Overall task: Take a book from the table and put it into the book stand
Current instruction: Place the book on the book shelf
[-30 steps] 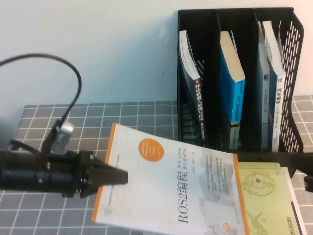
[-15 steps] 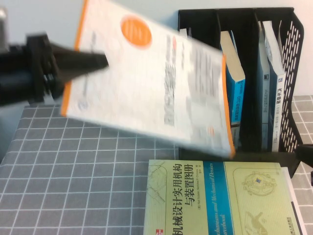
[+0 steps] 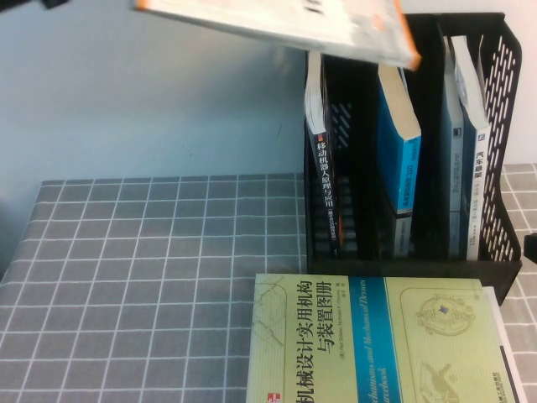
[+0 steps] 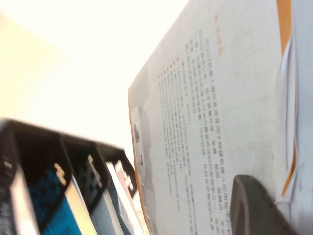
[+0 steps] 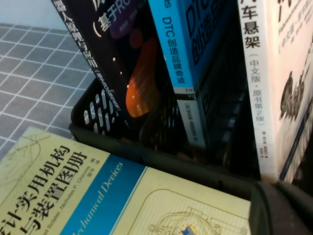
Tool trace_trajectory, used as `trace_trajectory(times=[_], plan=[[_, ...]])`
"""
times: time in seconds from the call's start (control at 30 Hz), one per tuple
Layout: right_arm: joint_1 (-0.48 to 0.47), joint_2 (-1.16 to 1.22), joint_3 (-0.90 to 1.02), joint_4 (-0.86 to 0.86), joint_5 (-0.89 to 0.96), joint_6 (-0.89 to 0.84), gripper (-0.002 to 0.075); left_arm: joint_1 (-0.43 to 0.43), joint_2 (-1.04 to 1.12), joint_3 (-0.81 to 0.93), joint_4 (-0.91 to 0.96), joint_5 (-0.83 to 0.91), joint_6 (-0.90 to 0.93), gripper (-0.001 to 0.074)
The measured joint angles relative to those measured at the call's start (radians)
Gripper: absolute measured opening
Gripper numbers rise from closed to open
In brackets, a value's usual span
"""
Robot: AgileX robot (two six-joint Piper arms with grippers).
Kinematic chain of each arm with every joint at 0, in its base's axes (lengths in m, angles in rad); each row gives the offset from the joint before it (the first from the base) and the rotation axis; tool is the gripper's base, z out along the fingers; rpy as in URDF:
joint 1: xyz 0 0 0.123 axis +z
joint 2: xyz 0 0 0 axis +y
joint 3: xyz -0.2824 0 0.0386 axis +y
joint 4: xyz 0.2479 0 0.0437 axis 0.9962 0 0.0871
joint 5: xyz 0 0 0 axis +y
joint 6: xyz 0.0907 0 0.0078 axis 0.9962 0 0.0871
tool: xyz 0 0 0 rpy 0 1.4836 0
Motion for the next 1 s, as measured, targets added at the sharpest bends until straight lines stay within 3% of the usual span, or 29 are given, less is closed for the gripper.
trace_trajectory(times=[0.17, 0.3, 0.73, 1.0], plan=[[0.0, 0.0, 0.0, 0.002, -0.001, 0.0, -0.0003, -0.147, 0.091, -0.021, 0.097, -0.049, -0.011, 0.0102], [0.0, 0.0, 0.0, 0.004, 0.006, -0.006, -0.0003, -0.195, 0.154, -0.021, 0.2, -0.027, -0.053, 0.0102], [0.0, 0.0, 0.0, 0.006, 0.041, -0.013, -0.0003, -0.195, 0.096, -0.021, 0.239, -0.019, -0.075, 0.0101], [0.0, 0.0, 0.0, 0.006, 0.096, -0.014, -0.0003, -0.143, 0.032, -0.022, 0.305, 0.04, -0.118, 0.0101]])
